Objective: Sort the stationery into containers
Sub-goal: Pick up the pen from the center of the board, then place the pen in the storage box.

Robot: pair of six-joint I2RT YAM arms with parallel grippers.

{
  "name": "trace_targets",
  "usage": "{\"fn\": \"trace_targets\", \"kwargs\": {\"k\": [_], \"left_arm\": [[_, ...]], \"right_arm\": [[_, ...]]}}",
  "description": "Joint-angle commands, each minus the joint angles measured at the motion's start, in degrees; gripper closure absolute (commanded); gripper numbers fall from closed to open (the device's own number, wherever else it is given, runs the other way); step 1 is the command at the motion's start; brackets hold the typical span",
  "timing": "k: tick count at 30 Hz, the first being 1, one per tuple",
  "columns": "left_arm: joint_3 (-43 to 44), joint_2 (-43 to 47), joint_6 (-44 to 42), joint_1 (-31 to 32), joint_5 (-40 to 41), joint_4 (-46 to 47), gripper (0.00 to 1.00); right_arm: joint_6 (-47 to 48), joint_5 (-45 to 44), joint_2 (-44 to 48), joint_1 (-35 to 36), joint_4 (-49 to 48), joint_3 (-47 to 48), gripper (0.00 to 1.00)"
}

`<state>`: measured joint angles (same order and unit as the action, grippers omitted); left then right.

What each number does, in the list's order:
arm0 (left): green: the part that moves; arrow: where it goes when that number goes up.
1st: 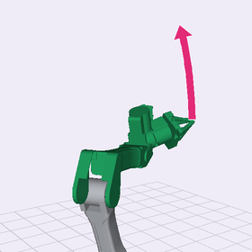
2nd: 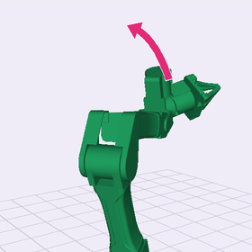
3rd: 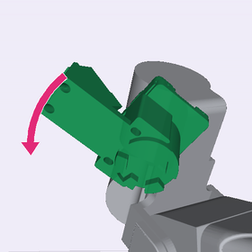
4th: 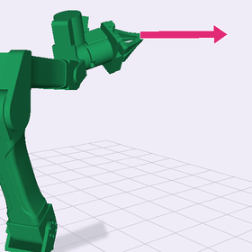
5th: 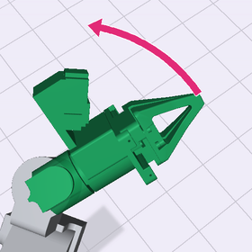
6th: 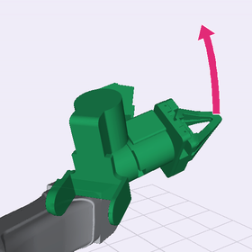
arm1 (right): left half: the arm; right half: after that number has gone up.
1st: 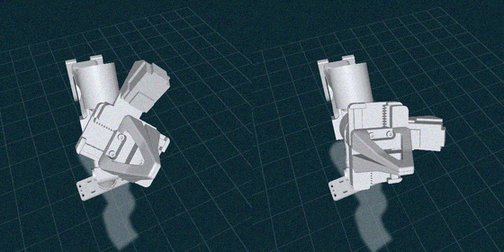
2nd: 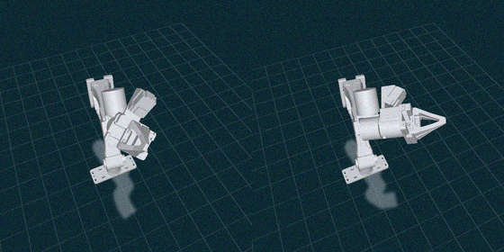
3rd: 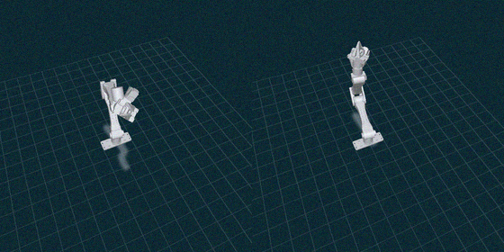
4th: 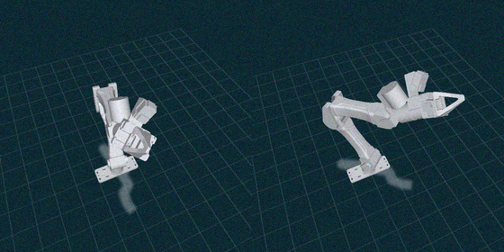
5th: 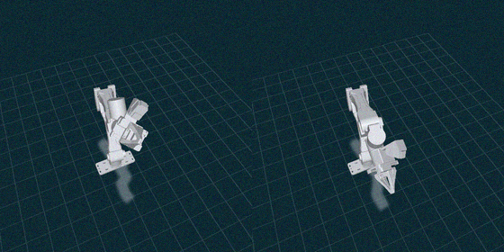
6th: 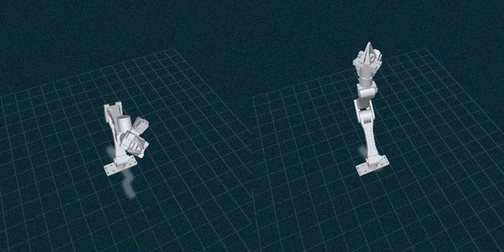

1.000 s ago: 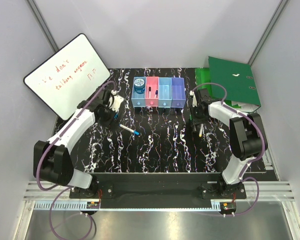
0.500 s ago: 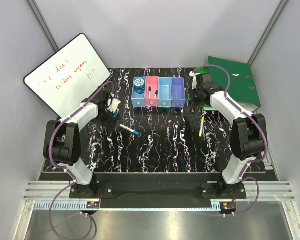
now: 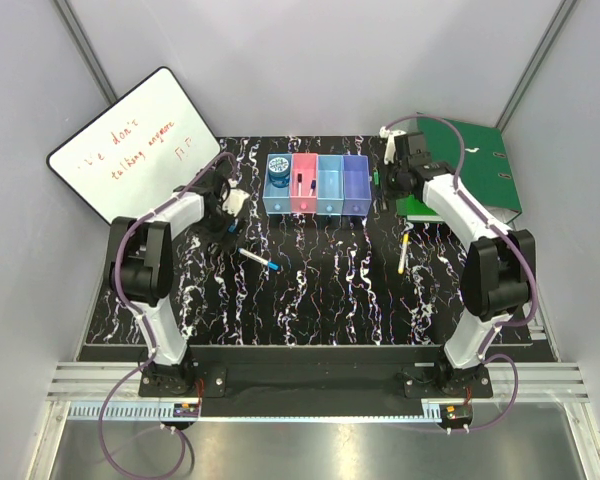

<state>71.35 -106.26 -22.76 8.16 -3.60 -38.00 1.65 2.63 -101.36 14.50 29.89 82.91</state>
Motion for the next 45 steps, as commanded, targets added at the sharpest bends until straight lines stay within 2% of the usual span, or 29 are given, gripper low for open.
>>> {"fn": "trace_targets", "kwargs": {"k": [1,4,5,9,11,12,14,17,19,20,33,45], "left_arm": [[2.74,-2.28,-1.23,-0.17,-2.38,1.70,0.25],[2.74,-3.25,-1.14,-0.25,-2.56,1.87,0.35],[2.83,-3.60,-1.06,-0.25,-2.82,1.96,0.44],[2.92,-4.22,-0.62,-0.17,-3.26,2.23,0.57],[2.83,-4.40,-0.35,-0.17,-3.70,2.31,0.59],[2.74,-4.57,-0.35,-0.17,-3.70,2.31,0.65],[2.56,-4.66,-0.17,-0.17,-3.88,2.40,0.69],[2.13,-4.66,-0.26,-0.17,-3.96,2.58,0.82],[1.78,-4.49,-0.26,-0.25,-3.88,2.67,0.97],[1.60,-4.40,-0.18,-0.25,-3.88,2.75,1.00],[3.26,1.14,2.90,-0.17,-6.86,1.79,1.00],[14.50,7.29,8.52,0.19,-13.10,-2.96,1.00]], "right_arm": [[0.72,0.79,0.12,0.09,-1.33,8.56,1.00],[0.72,0.79,-2.34,0.09,-1.32,13.93,1.00],[0.81,0.88,-3.92,0.17,-1.32,15.33,1.00],[1.16,0.71,-7.88,1.14,-1.50,21.57,1.00],[1.43,0.79,-9.98,1.84,-1.85,22.81,1.00],[1.69,0.71,-10.69,2.45,-2.03,23.60,1.00],[1.86,0.36,-12.71,3.16,-2.64,24.22,1.00],[2.22,-0.17,-15.69,4.04,-3.08,25.10,1.00],[2.39,-0.26,-17.02,4.30,-3.52,25.80,1.00],[2.57,-0.52,-18.25,4.57,-3.70,26.07,1.00],[2.48,-0.52,-25.11,9.22,-4.14,33.45,1.00],[2.92,-1.93,-30.47,12.30,-4.93,34.42,1.00]]}}
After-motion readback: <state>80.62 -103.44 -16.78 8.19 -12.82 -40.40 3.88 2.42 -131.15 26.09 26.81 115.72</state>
